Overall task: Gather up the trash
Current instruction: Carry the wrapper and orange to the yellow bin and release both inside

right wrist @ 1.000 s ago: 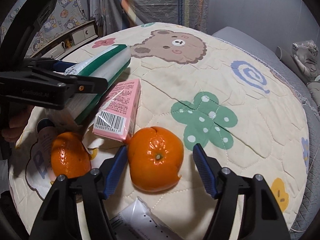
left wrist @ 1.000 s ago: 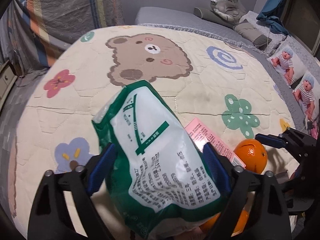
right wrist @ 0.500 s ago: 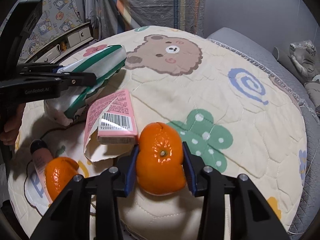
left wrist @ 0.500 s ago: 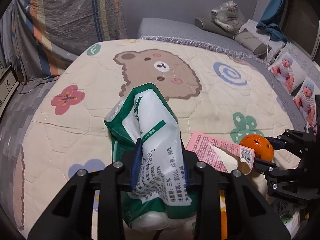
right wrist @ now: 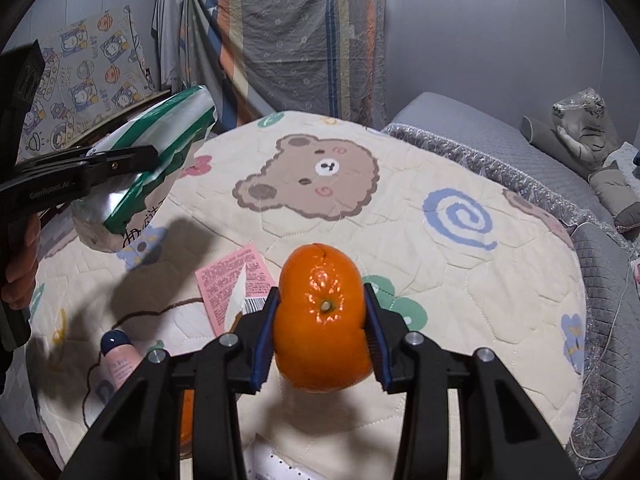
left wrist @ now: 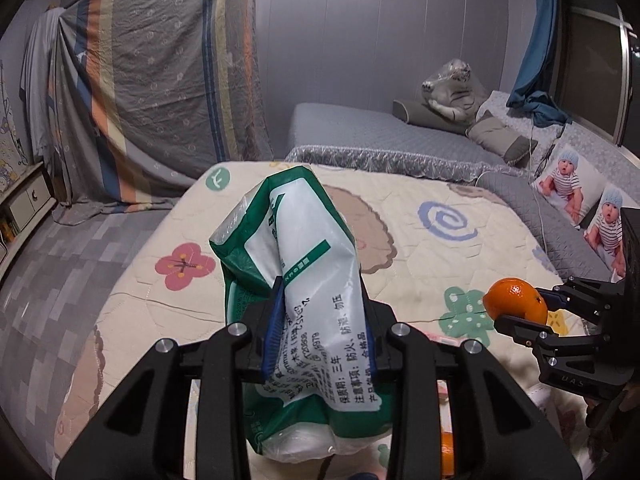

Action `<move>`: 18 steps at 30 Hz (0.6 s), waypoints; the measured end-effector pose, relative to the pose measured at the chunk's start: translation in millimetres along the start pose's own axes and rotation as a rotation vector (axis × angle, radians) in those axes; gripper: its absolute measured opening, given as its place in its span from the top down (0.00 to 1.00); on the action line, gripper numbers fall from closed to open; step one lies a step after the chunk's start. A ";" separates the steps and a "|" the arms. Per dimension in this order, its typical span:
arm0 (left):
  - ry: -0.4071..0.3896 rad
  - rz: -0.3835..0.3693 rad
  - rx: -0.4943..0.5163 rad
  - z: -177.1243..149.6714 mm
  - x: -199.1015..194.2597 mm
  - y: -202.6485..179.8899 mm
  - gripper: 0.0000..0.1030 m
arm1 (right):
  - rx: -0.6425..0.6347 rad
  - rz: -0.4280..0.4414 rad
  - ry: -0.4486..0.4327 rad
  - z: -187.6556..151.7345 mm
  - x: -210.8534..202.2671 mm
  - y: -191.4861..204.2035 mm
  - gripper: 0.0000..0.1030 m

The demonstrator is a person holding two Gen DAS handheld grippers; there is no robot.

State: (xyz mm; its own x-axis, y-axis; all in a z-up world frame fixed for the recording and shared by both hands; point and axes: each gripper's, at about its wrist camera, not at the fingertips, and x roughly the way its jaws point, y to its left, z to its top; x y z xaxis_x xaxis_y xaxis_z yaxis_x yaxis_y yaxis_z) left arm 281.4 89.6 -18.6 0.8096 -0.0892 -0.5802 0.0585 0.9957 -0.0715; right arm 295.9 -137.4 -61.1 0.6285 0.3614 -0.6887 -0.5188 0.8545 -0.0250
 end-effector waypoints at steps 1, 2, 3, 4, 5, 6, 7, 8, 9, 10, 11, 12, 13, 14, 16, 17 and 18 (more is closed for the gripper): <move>-0.012 -0.005 0.003 1.1 -6.5 -3.8 0.71 | 0.005 -0.006 -0.016 0.3 -8.0 -0.1 0.64; -0.021 -0.011 0.007 1.9 -11.5 -7.5 0.71 | 0.011 -0.008 -0.025 0.4 -13.1 -0.7 0.64; -0.031 -0.017 0.009 2.6 -16.3 -11.7 0.71 | 0.016 -0.013 -0.036 0.0 -19.6 -1.3 0.64; -0.043 -0.025 0.011 3.9 -22.5 -17.4 0.71 | 0.020 -0.022 -0.051 -0.2 -28.3 -2.2 0.64; -0.052 -0.031 0.014 4.4 -27.8 -22.7 0.71 | 0.023 -0.029 -0.062 -0.6 -34.3 -2.9 0.64; -0.066 -0.041 0.022 6.0 -35.4 -31.6 0.71 | 0.028 -0.040 -0.077 -1.5 -43.3 -4.4 0.64; -0.074 -0.045 0.026 6.9 -39.6 -37.1 0.71 | 0.034 -0.046 -0.088 -2.5 -50.5 -5.8 0.64; -0.083 -0.052 0.034 7.9 -44.4 -44.6 0.71 | 0.040 -0.052 -0.097 -3.7 -56.7 -7.3 0.64; -0.093 -0.069 0.045 8.8 -50.5 -54.4 0.71 | 0.047 -0.059 -0.108 -5.3 -64.0 -9.4 0.64; -0.100 -0.082 0.053 9.4 -54.6 -62.5 0.71 | 0.052 -0.066 -0.116 -6.7 -69.4 -11.0 0.64; -0.103 -0.091 0.060 8.9 -57.9 -69.2 0.71 | 0.060 -0.076 -0.127 -9.3 -77.2 -13.8 0.64; -0.107 -0.106 0.072 9.2 -62.5 -79.8 0.71 | 0.068 -0.083 -0.135 -11.7 -83.5 -16.8 0.64; -0.110 -0.119 0.081 8.5 -66.2 -89.2 0.71 | 0.075 -0.090 -0.140 -14.2 -89.3 -19.7 0.64; -0.113 -0.132 0.087 8.3 -68.6 -96.9 0.71 | 0.084 -0.102 -0.149 -17.8 -97.4 -23.8 0.64; -0.120 -0.162 0.104 7.2 -74.5 -113.8 0.71 | 0.097 -0.120 -0.160 -23.2 -106.7 -30.1 0.64; -0.123 -0.172 0.110 6.9 -76.9 -119.6 0.71 | 0.105 -0.129 -0.166 -26.4 -113.2 -34.4 0.64; -0.126 -0.191 0.121 6.6 -80.3 -129.9 0.71 | 0.114 -0.139 -0.173 -30.0 -119.6 -38.1 0.64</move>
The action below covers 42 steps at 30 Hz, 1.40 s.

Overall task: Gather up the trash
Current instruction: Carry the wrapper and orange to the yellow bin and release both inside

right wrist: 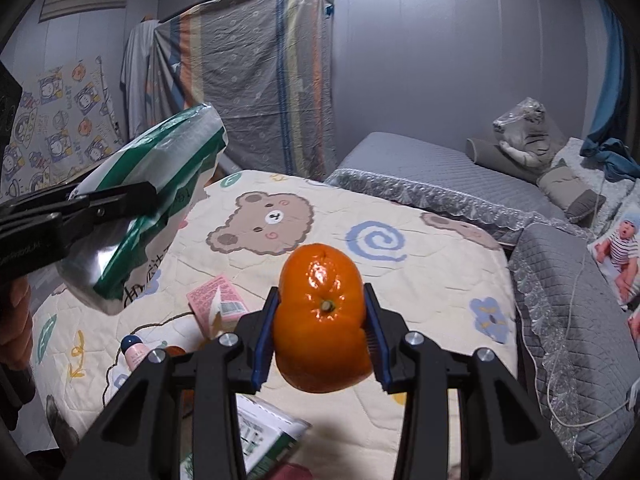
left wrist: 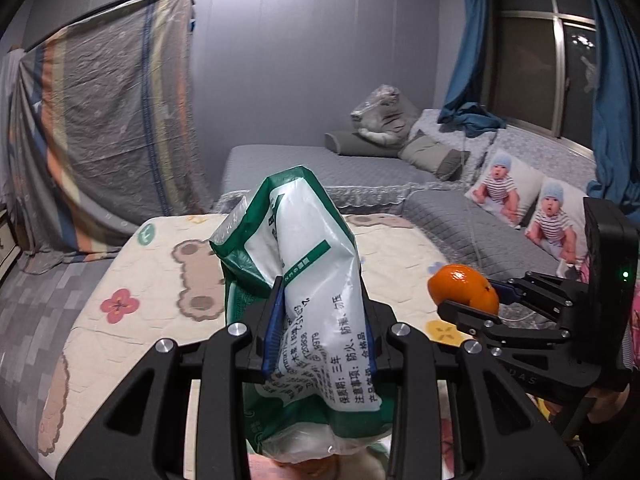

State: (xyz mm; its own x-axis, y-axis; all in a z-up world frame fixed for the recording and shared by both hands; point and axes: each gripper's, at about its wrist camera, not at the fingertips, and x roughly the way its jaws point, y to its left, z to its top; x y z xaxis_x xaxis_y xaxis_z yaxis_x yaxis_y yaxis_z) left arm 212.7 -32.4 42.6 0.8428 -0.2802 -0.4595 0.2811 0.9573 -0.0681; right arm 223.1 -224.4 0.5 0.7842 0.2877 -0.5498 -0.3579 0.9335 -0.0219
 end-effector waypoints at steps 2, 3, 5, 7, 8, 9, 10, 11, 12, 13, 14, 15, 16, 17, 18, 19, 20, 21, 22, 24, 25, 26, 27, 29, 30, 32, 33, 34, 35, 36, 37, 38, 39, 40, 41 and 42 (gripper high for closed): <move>-0.005 -0.028 0.017 1.0 -1.9 -16.4 0.71 | 0.019 -0.025 -0.015 -4.4 -12.7 -11.5 0.64; -0.006 -0.043 0.027 0.5 -2.7 -25.5 0.71 | 0.028 -0.036 -0.021 -6.8 -18.5 -16.7 0.64; -0.009 -0.072 0.039 0.8 -4.5 -42.2 0.71 | 0.051 -0.065 -0.032 -12.1 -30.6 -28.6 0.64; -0.011 -0.104 0.056 1.0 -6.0 -59.7 0.71 | 0.076 -0.092 -0.040 -19.1 -42.0 -41.8 0.64; -0.012 -0.114 0.062 0.6 -6.7 -68.2 0.71 | 0.091 -0.110 -0.044 -23.8 -49.2 -50.2 0.64; -0.012 -0.129 0.069 0.5 -7.5 -74.2 0.71 | 0.104 -0.127 -0.048 -27.9 -55.4 -57.0 0.64; -0.012 -0.150 0.079 0.7 -7.6 -84.1 0.71 | 0.116 -0.148 -0.054 -32.8 -62.0 -64.0 0.64; -0.013 -0.163 0.087 0.7 -7.8 -91.8 0.71 | 0.126 -0.164 -0.058 -36.4 -66.8 -70.4 0.64; -0.014 -0.182 0.098 0.6 -7.7 -102.1 0.71 | 0.139 -0.181 -0.061 -40.7 -72.8 -77.0 0.64; -0.014 -0.195 0.105 1.3 -7.4 -109.1 0.71 | 0.152 -0.200 -0.064 -45.6 -79.0 -84.1 0.64; -0.013 -0.209 0.111 0.4 -7.3 -115.3 0.71 | 0.161 -0.216 -0.067 -49.9 -84.1 -90.0 0.64; -0.012 -0.230 0.120 -0.1 -6.8 -125.0 0.71 | 0.170 -0.235 -0.071 -54.2 -90.2 -95.7 0.64; -0.011 -0.243 0.126 -0.2 -6.3 -131.5 0.71 | 0.176 -0.250 -0.074 -57.6 -94.4 -100.6 0.64; -0.010 -0.258 0.133 0.0 -5.7 -138.2 0.71 | 0.188 -0.273 -0.077 -63.6 -101.7 -107.4 0.64; -0.009 -0.271 0.139 -0.5 -5.7 -145.5 0.71 | 0.201 -0.291 -0.079 -69.2 -108.2 -113.7 0.64; -0.004 -0.292 0.148 -1.5 -4.6 -155.3 0.71 | 0.215 -0.305 -0.080 -74.1 -114.0 -119.2 0.64; -0.001 -0.306 0.155 -2.5 -4.2 -162.0 0.70 | 0.226 -0.316 -0.079 -78.9 -119.0 -124.6 0.64; 0.000 -0.317 0.160 -3.9 -3.8 -167.8 0.70 | 0.239 -0.331 -0.080 -84.9 -124.8 -129.0 0.64; 0.002 -0.335 0.169 -5.3 -3.8 -175.9 0.71 | 0.250 -0.345 -0.080 -90.5 -129.9 -133.2 0.64; 0.007 -0.361 0.179 -7.6 -3.6 -189.6 0.70 | 0.275 -0.377 -0.079 -102.9 -141.1 -141.7 0.64; 0.011 -0.377 0.185 -8.9 -2.9 -197.7 0.70 | 0.286 -0.390 -0.078 -108.4 -144.9 -145.8 0.64; 0.012 -0.389 0.191 -9.9 -3.0 -202.4 0.70 | 0.302 -0.404 -0.074 -116.1 -150.3 -150.7 0.64; 0.014 -0.404 0.202 -11.6 -3.1 -211.0 0.70 | 0.318 -0.414 -0.072 -122.5 -154.9 -155.2 0.64; 0.015 -0.427 0.221 -15.1 -3.0 -223.4 0.70 | 0.347 -0.435 -0.068 -134.9 -163.6 -164.1 0.64; 0.015 -0.435 0.228 -16.3 -3.2 -227.8 0.70 | 0.360 -0.444 -0.064 -140.4 -167.4 -167.9 0.64; 0.017 -0.459 0.248 -20.0 -3.5 -242.1 0.70 | 0.384 -0.468 -0.062 -152.7 -176.2 -175.3 0.64; 0.018 -0.471 0.255 -21.7 -4.0 -248.5 0.70 | 0.393 -0.477 -0.061 -158.0 -180.2 -177.5 0.64; 0.020 -0.480 0.259 -21.7 -3.2 -254.5 0.70 | 0.400 -0.488 -0.059 -163.5 -184.2 -180.1 0.64; 0.022 -0.490 0.262 -22.7 -3.5 -257.6 0.70 | 0.409 -0.504 -0.058 -168.7 -187.9 -182.3 0.64; 0.025 -0.505 0.266 -24.5 -3.5 -263.9 0.70 | 0.416 -0.516 -0.056 -173.7 -191.5 -184.2 0.64; 0.027 -0.516 0.269 -26.2 -3.7 -267.4 0.70 | 0.426 -0.525 -0.052 -179.0 -195.0 -186.3 0.64; 0.028 -0.527 0.272 -27.6 -4.0 -271.9 0.70 | 0.434 -0.530 -0.049 -182.5 -196.8 -188.0 0.64; 0.029 -0.539 0.278 -30.6 -5.0 -278.7 0.70 | 0.442 -0.537 -0.044 -186.9 -198.8 -189.7 0.64; 0.032 -0.548 0.283 -32.4 -5.6 -282.5 0.70 | 0.449 -0.546 -0.038 -193.2 -201.4 -190.9 0.64; 0.035 -0.557 0.288 -34.7 -6.6 -286.5 0.70 | 0.455 -0.553 -0.035 -195.7 -201.7 -191.8 0.64; 0.039 -0.567 0.293 -36.5 -7.2 -290.1 0.70 | 0.462 -0.562 -0.030 -200.7 -203.6 -193.0 0.64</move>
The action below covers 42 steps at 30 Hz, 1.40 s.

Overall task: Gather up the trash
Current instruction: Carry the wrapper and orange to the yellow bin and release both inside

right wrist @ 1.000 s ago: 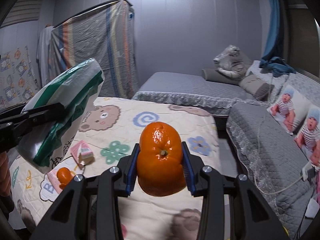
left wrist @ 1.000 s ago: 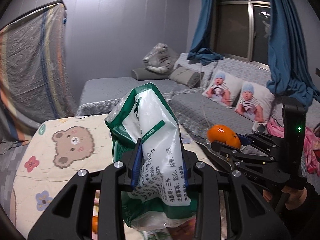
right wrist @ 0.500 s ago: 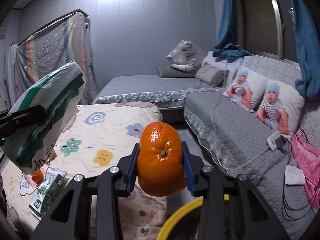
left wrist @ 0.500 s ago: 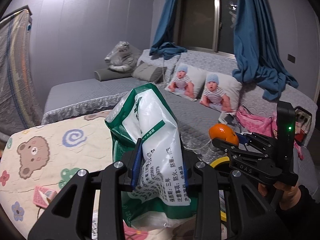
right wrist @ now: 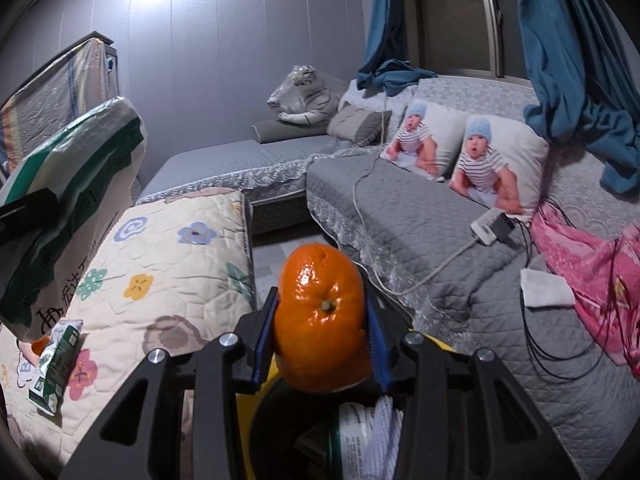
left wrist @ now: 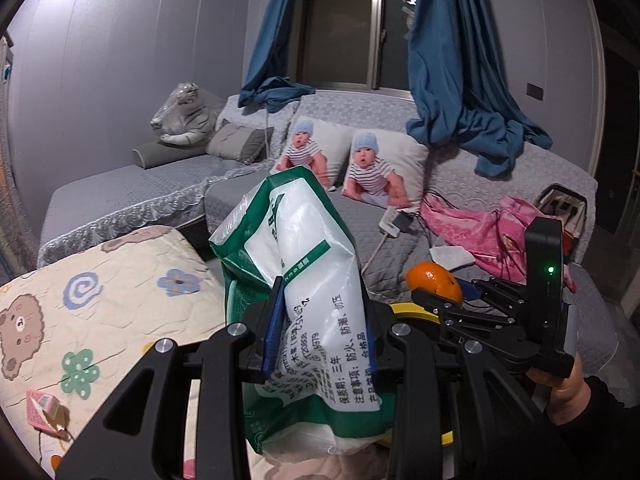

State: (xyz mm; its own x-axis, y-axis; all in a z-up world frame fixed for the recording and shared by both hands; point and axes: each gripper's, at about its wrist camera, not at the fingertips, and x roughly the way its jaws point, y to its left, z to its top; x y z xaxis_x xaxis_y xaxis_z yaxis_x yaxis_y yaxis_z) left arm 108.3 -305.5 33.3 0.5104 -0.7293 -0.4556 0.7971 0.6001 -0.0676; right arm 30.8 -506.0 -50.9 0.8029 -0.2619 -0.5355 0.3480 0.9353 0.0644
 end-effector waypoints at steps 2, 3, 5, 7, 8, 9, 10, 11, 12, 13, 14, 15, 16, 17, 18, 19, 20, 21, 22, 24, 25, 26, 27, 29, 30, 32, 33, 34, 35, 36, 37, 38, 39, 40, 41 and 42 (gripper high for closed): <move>0.007 -0.021 0.012 -0.6 5.1 -6.8 0.70 | 0.009 -0.017 0.010 -7.2 -0.5 -8.3 0.64; 0.008 -0.029 0.015 -1.1 6.6 -9.3 0.70 | 0.016 -0.022 0.015 -10.1 -0.6 -11.8 0.64; 0.016 -0.048 0.022 -1.3 10.8 -15.0 0.70 | 0.036 -0.031 0.028 -16.7 -0.3 -19.5 0.64; 0.022 -0.063 0.031 -2.0 15.9 -20.1 0.70 | 0.048 -0.041 0.039 -22.1 0.4 -25.0 0.64; 0.025 -0.068 0.036 -2.6 17.9 -22.6 0.70 | 0.055 -0.045 0.043 -23.7 1.0 -28.1 0.64; 0.029 -0.074 0.040 -3.3 19.4 -24.3 0.70 | 0.061 -0.049 0.047 -26.1 1.5 -31.1 0.64; 0.034 -0.081 0.044 -4.1 22.1 -27.7 0.70 | 0.069 -0.055 0.054 -29.5 2.5 -34.5 0.64; 0.037 -0.086 0.046 -4.1 25.1 -31.2 0.70 | 0.075 -0.061 0.057 -31.5 3.2 -36.6 0.64; 0.041 -0.093 0.049 -4.5 28.3 -35.1 0.70 | 0.082 -0.067 0.062 -33.8 3.9 -39.6 0.64; 0.044 -0.101 0.053 -5.6 31.1 -39.6 0.70 | 0.085 -0.070 0.065 -35.3 4.2 -41.0 0.64; 0.047 -0.106 0.057 -6.5 32.8 -42.8 0.70 | 0.092 -0.074 0.071 -38.2 5.1 -43.9 0.64; 0.049 -0.112 0.059 -7.1 34.8 -45.3 0.70 | 0.096 -0.076 0.074 -39.6 5.4 -44.2 0.64; 0.051 -0.118 0.060 -7.7 35.8 -47.6 0.70 | 0.099 -0.080 0.079 -42.2 6.3 -46.2 0.64; 0.054 -0.125 0.060 -8.4 37.8 -49.8 0.70 | 0.100 -0.084 0.082 -43.3 6.5 -47.5 0.64; 0.057 -0.128 0.062 -8.3 39.5 -51.8 0.70 | 0.101 -0.091 0.085 -45.2 7.0 -48.9 0.64; 0.060 -0.133 0.063 -9.2 41.6 -53.9 0.70 | 0.102 -0.098 0.087 -47.0 7.5 -50.5 0.64; 0.063 -0.136 0.065 -10.0 43.0 -55.6 0.70 | 0.103 -0.100 0.089 -47.9 7.8 -51.3 0.64; 0.068 -0.140 0.066 -11.0 45.6 -57.8 0.70 | 0.105 -0.103 0.091 -49.2 8.1 -52.8 0.64; 0.072 -0.143 0.065 -11.9 47.2 -58.8 0.70 | 0.109 -0.107 0.092 -50.5 8.3 -54.5 0.64; 0.078 -0.148 0.066 -12.8 50.6 -61.2 0.70 | 0.114 -0.110 0.098 -52.2 9.4 -56.4 0.64; 0.081 -0.149 0.066 -13.9 52.7 -62.9 0.70 | 0.120 -0.111 0.102 -53.9 10.2 -57.9 0.64; 0.087 -0.151 0.067 -14.4 55.1 -64.7 0.70 | 0.122 -0.113 0.107 -55.0 11.3 -59.1 0.64; 0.093 -0.153 0.066 -15.6 57.9 -65.7 0.70 | 0.124 -0.114 0.112 -56.4 12.7 -61.0 0.63; 0.104 -0.156 0.061 -17.9 62.2 -66.9 0.70 | 0.127 -0.119 0.120 -58.8 14.2 -62.6 0.63; 0.112 -0.159 0.060 -19.6 65.9 -68.3 0.70 | 0.128 -0.123 0.124 -59.9 15.0 -63.3 0.63; 0.124 -0.157 0.057 -22.3 72.0 -69.2 0.70 | 0.131 -0.128 0.129 -61.8 15.9 -64.0 0.63; 0.129 -0.157 0.057 -23.7 74.4 -70.0 0.70 | 0.133 -0.128 0.133 -62.4 16.4 -64.1 0.63; 0.139 -0.157 0.055 -25.3 78.5 -70.4 0.70 | 0.135 -0.131 0.135 -63.0 16.8 -64.6 0.63; 0.147 -0.158 0.051 -26.4 81.8 -70.3 0.70 | 0.136 -0.133 0.138 -63.3 17.2 -65.0 0.63; 0.157 -0.161 0.047 -26.8 85.3 -69.6 0.70 | 0.136 -0.137 0.144 -64.1 18.0 -65.6 0.63; 0.170 -0.164 0.041 -28.4 90.4 -69.2 0.70 | 0.138 -0.140 0.148 -64.6 18.5 -66.3 0.63; 0.176 -0.162 0.038 -29.3 93.2 -69.5 0.70 | 0.140 -0.141 0.151 -65.0 18.9 -66.8 0.63; 0.183 -0.159 0.036 -30.4 96.5 -69.7 0.70 | 0.139 -0.142 0.156 -65.6 19.5 -67.4 0.63; 0.192 -0.154 0.031 -31.9 100.5 -69.3 0.69 | 0.139 -0.145 0.157 -66.2 19.9 -68.0 0.63; 0.201 -0.153 0.023 -33.0 103.8 -68.5 0.69 | 0.139 -0.147 0.158 -66.6 19.9 -68.2 0.63; 0.212 -0.159 0.014 -34.2 107.3 -67.5 0.69 | 0.138 -0.148 0.161 -66.9 20.3 -68.1 0.62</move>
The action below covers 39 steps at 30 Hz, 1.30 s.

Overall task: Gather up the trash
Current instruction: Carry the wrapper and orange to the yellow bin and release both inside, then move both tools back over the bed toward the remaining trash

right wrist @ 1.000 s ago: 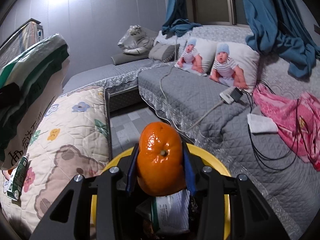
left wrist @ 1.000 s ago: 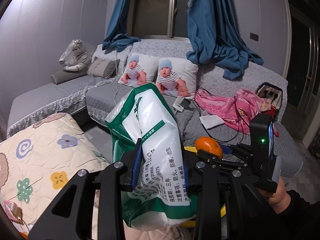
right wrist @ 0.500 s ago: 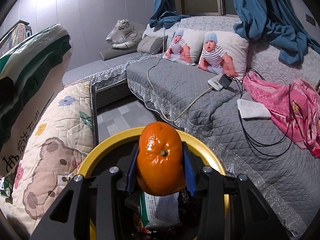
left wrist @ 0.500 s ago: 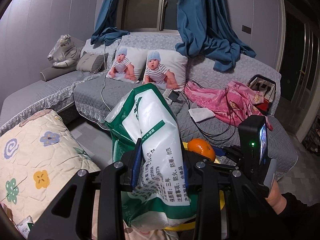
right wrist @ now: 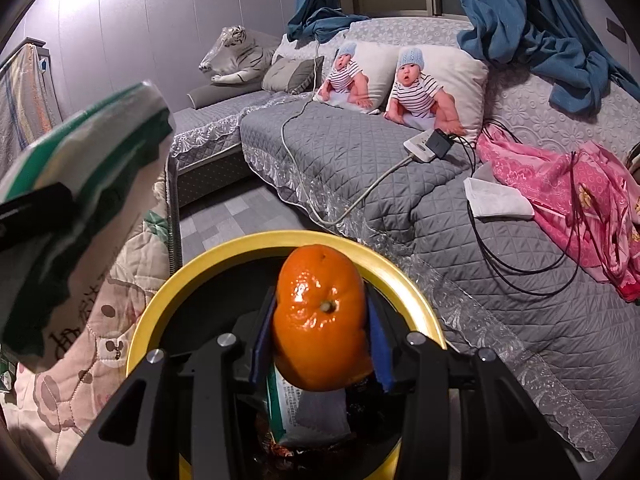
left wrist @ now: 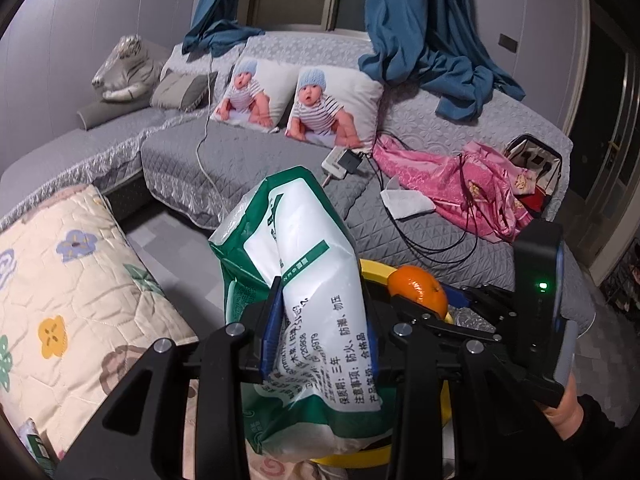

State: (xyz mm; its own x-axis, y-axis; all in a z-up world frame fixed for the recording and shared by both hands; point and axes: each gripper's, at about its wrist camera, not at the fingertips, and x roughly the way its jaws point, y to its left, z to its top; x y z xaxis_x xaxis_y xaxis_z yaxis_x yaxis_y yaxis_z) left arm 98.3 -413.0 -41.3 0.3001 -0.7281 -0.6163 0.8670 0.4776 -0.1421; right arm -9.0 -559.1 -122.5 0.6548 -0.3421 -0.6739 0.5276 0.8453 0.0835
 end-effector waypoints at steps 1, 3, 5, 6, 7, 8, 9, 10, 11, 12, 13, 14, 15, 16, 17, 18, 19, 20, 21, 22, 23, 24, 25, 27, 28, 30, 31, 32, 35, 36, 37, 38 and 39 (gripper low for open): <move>0.008 -0.004 -0.007 -0.4 2.8 1.4 0.68 | -0.002 -0.001 0.003 -0.4 0.4 0.3 0.62; 0.026 -0.002 -0.021 -1.5 8.5 4.3 0.65 | -0.001 -0.002 0.012 -1.3 1.6 0.0 0.59; 0.032 0.006 -0.051 -3.4 12.0 9.6 0.58 | 0.001 -0.008 0.016 -2.3 1.8 -0.2 0.54; 0.031 0.013 -0.059 -4.0 12.0 11.2 0.47 | -0.004 -0.020 0.010 -2.4 0.8 0.1 0.51; 0.025 0.025 -0.071 -4.3 11.0 13.9 0.37 | -0.007 -0.031 0.004 -2.3 0.0 0.3 0.46; 0.019 0.033 -0.081 -4.0 10.4 16.2 0.35 | -0.007 -0.044 -0.005 -1.9 -1.7 -0.3 0.44; 0.016 0.035 -0.089 -4.0 9.7 18.9 0.34 | -0.003 -0.049 -0.009 -1.4 -2.7 -1.6 0.42; 0.018 0.033 -0.094 -4.0 9.4 20.3 0.32 | 0.001 -0.049 -0.011 -1.0 -3.5 -2.5 0.41; 0.017 0.032 -0.106 -3.9 8.5 23.0 0.29 | 0.005 -0.053 -0.013 -0.5 -4.3 -4.3 0.40; 0.008 0.030 -0.129 -4.4 6.2 27.6 0.25 | 0.009 -0.059 -0.017 -0.1 -5.2 -5.5 0.38; 0.003 0.030 -0.141 -3.5 4.5 31.1 0.22 | 0.011 -0.062 -0.020 0.2 -6.1 -6.1 0.36; -0.004 0.031 -0.152 -3.6 2.2 34.5 0.20 | 0.014 -0.060 -0.020 0.7 -6.7 -7.4 0.36; -0.015 0.039 -0.162 -3.7 -0.8 38.2 0.17 | 0.016 -0.059 -0.022 1.0 -7.4 -7.4 0.36; -0.024 0.046 -0.170 -3.7 -3.0 41.9 0.14 | 0.015 -0.057 -0.024 1.8 -8.4 -6.9 0.36; -0.037 0.053 -0.178 -3.9 -6.5 45.9 0.14 | 0.012 -0.049 -0.028 2.6 -9.6 -5.1 0.36; -0.046 0.055 -0.184 -4.0 -9.5 49.4 0.12 | 0.008 -0.040 -0.034 3.7 -11.7 -1.8 0.36; -0.058 0.063 -0.192 -4.1 -15.0 54.6 0.11 | 0.001 -0.029 -0.041 5.5 -13.2 2.0 0.36; -0.066 0.072 -0.197 -3.4 -19.4 58.2 0.11 | -0.015 -0.010 -0.049 7.9 -14.9 8.2 0.36; -0.078 0.078 -0.202 -3.4 -26.2 63.5 0.11 | -0.025 0.002 -0.054 9.3 -16.0 13.0 0.36; -0.098 0.084 -0.202 -4.3 -35.9 70.4 0.11 | -0.037 0.017 -0.060 12.0 -17.0 18.4 0.36; -0.112 0.096 -0.201 -4.9 -43.6 75.3 0.10 | -0.052 0.042 -0.070 14.9 -18.6 26.5 0.35; -0.135 0.125 -0.196 -7.9 -56.1 84.5 0.09 | -0.070 0.068 -0.077 18.1 -20.0 35.1 0.33; -0.151 0.143 -0.192 -10.2 -65.2 91.3 0.09 | -0.097 0.095 -0.088 21.6 -22.2 46.9 0.32; -0.176 0.189 -0.187 -15.9 -84.7 106.9 0.09 | -0.141 0.127 -0.110 26.9 -25.7 66.5 0.32; -0.184 0.218 -0.191 -21.2 -97.9 118.2 0.09 | -0.169 0.156 -0.120 29.9 -27.3 80.6 0.31; -0.193 0.260 -0.205 -30.6 -119.4 138.2 0.09 | -0.213 0.215 -0.129 33.7 -28.7 104.6 0.28; -0.195 0.288 -0.213 -36.1 -131.7 150.1 0.09 | -0.231 0.240 -0.133 35.5 -29.6 116.1 0.27; -0.197 0.311 -0.218 -41.3 -142.2 158.9 0.09 | -0.261 0.277 -0.134 37.2 -30.2 132.6 0.27; -0.212 0.388 -0.219 -62.5 -182.5 187.7 0.08 | -0.347 0.383 -0.131 40.7 -31.5 181.9 0.27; -0.219 0.415 -0.212 -71.9 -198.8 197.6 0.08 | -0.367 0.410 -0.130 39.9 -32.6 193.9 0.26; -0.222 0.434 -0.206 -78.2 -209.7 204.2 0.08 | -0.399 0.449 -0.125 39.8 -32.6 212.5 0.26; -0.226 0.456 -0.199 -86.1 -222.1 211.9 0.08 | -0.418 0.472 -0.123 38.9 -32.8 225.5 0.26; -0.229 0.476 -0.193 -93.1 -233.5 218.0 0.08 | -0.439 0.500 -0.119 38.1 -33.2 240.5 0.26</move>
State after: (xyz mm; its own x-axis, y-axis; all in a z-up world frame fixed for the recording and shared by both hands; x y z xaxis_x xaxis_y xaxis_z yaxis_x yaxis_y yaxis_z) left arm 180.2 -93.1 -0.5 0.7380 -0.4879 -0.4661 0.5325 0.8454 -0.0418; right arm 116.8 -360.0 -52.1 0.8316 0.1118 -0.5439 -0.1068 0.9934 0.0410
